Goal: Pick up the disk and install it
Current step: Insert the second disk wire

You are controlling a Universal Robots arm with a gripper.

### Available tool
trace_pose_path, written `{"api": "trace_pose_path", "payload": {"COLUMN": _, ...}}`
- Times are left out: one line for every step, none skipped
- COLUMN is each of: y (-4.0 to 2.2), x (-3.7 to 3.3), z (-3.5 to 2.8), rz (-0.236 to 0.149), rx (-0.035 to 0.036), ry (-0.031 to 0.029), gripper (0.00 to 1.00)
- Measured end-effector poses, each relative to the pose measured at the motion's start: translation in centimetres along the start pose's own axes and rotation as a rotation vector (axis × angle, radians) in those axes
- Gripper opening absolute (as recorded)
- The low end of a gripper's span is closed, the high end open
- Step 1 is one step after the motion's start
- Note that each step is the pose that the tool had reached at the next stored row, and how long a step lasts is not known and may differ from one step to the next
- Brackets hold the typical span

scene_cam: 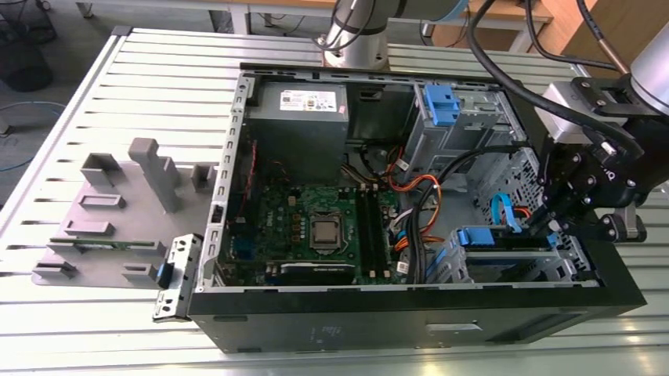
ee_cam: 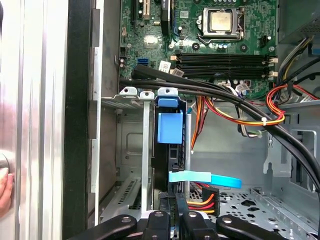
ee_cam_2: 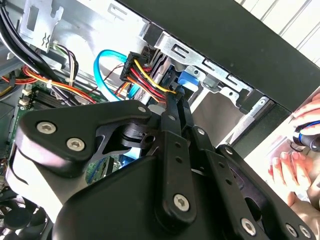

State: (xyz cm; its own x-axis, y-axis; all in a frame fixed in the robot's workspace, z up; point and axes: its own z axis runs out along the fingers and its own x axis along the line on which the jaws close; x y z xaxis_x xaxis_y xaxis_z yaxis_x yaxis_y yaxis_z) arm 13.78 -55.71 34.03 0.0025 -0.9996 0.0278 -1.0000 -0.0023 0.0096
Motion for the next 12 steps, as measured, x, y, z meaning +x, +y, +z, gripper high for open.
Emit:
{"api": "trace_pose_path", "payload": {"y": 0.00, "x": 0.00, "z": 0.02, "rz": 0.000, "rx": 0.0000, "ry": -0.0001, "gripper": 0.16}}
{"api": "trace_pose_path", "payload": {"y": 0.00, "x": -0.01, "z": 0.06, "rz": 0.000, "rx": 0.0000, "ry": -0.0003, "gripper": 0.16}}
{"api": "trace_pose_path", "payload": {"y": 0.00, "x": 0.00, "z": 0.06, "rz": 0.000, "rx": 0.0000, "ry": -0.0003, "gripper": 0.16}}
{"api": "trace_pose_path", "payload": {"y": 0.00, "x": 0.00, "z": 0.06, "rz": 0.000, "rx": 0.0000, "ry": -0.0002, "gripper": 0.16}}
{"api": "trace_pose_path", "payload": {"y": 0.00, "x": 0.00, "z": 0.06, "rz": 0.000, "rx": -0.0001, "ry": -0.0002, "gripper": 0.16}}
{"api": "trace_pose_path", "payload": {"y": 0.00, "x": 0.00, "z": 0.06, "rz": 0.000, "rx": 0.0000, "ry": -0.0002, "gripper": 0.16}}
{"api": "trace_pose_path", "payload": {"y": 0.00, "x": 0.00, "z": 0.06, "rz": 0.000, "rx": 0.0000, "ry": -0.0002, "gripper": 0.16}}
{"api": "trace_pose_path", "payload": {"y": 0.00, "x": 0.00, "z": 0.06, "rz": 0.000, "rx": 0.0000, "ry": -0.0002, "gripper": 0.16}}
{"api": "trace_pose_path", "payload": {"y": 0.00, "x": 0.00, "z": 0.06, "rz": 0.000, "rx": 0.0000, "ry": -0.0002, "gripper": 0.17}}
{"api": "trace_pose_path", "payload": {"y": 0.00, "x": 0.00, "z": 0.06, "rz": 0.000, "rx": -0.0001, "ry": -0.0002, "gripper": 0.17}}
{"api": "trace_pose_path", "payload": {"y": 0.00, "x": 0.00, "z": 0.07, "rz": 0.000, "rx": -0.0001, "ry": -0.0002, "gripper": 0.24}}
{"api": "trace_pose_path", "payload": {"y": 0.00, "x": 0.00, "z": 0.07, "rz": 0.000, "rx": 0.0000, "ry": -0.0003, "gripper": 0.24}}
